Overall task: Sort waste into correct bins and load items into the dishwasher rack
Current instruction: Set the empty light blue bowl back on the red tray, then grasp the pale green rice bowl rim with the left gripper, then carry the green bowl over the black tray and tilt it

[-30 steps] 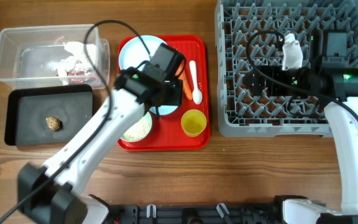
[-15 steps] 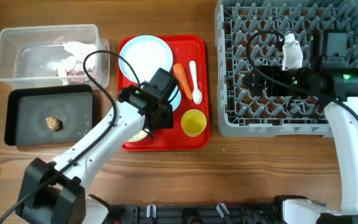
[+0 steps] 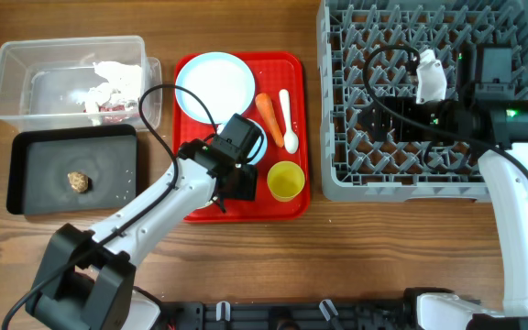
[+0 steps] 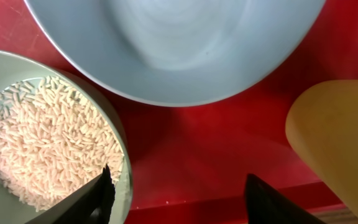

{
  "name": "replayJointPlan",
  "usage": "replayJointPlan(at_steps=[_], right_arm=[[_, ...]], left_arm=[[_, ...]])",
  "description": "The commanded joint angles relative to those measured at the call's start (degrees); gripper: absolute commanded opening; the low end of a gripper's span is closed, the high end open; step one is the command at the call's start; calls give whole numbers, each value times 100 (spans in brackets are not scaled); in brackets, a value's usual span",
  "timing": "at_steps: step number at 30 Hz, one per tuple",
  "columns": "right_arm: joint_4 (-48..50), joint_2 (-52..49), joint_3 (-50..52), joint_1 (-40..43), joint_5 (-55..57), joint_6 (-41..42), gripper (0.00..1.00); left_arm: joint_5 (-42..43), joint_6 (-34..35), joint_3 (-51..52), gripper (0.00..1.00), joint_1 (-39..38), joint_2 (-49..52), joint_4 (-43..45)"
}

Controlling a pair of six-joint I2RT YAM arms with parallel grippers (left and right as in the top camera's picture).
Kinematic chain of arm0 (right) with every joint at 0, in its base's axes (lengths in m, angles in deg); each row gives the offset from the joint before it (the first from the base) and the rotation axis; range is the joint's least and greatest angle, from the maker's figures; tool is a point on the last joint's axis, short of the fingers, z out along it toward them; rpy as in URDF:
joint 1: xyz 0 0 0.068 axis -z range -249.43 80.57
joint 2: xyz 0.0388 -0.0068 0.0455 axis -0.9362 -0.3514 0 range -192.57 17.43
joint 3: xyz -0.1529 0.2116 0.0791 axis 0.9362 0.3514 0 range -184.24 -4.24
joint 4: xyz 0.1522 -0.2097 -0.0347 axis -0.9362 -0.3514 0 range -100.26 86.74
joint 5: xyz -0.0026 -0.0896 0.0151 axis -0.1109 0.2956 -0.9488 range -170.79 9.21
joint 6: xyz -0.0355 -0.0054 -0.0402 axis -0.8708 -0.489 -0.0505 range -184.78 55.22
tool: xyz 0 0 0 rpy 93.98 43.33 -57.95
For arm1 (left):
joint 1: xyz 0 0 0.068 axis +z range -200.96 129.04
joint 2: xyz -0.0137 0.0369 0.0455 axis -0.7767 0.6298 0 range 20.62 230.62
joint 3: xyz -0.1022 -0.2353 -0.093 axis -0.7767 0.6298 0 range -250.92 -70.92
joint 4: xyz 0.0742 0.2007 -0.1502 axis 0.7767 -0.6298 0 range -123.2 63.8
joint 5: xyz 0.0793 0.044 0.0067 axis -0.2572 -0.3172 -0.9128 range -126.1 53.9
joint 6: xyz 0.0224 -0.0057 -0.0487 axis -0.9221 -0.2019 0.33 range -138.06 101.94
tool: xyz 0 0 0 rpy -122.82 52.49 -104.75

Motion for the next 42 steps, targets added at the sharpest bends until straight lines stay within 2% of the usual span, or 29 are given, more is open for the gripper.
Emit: replayJointPlan(at_steps=[1,4,8,13,18,22,25,30,33,36,42], right_arm=[[20,-33,-11,-28,35,37,100],[28,-33,-11,-28,37,35,100],[20,-33,-11,-28,35,37,100],[22,-33,-11,-28,35,37,100],[24,-33,-11,-28,35,35,100],[24,-33,-11,-28,37,33,100],[37,-33,-11,-28,35,37,100],[52,-33,-11,-28,37,35,100],[85,-33,-11,-28,35,35,100],[120,-33,-11,-28,35,39,100],[122,-33,-11,-28,33,39,100]], left_arm=[[-339,-136,59,64,-4,101,28],[-481,-136,59,62,-2,101,72],[-481,-138,66,41,2,101,-103],[-481,-81,400,35,2,101,2],[-479,70,538,21,2,98,238],[-474,258,535,4,2,98,354],[-365,260,463,4,15,55,275],[162,278,-319,4,448,-317,-673],[623,227,-778,4,975,-837,-975],[1502,98,-855,4,1674,-1355,-997],[2470,-778,-852,4,3244,-1611,-1331]])
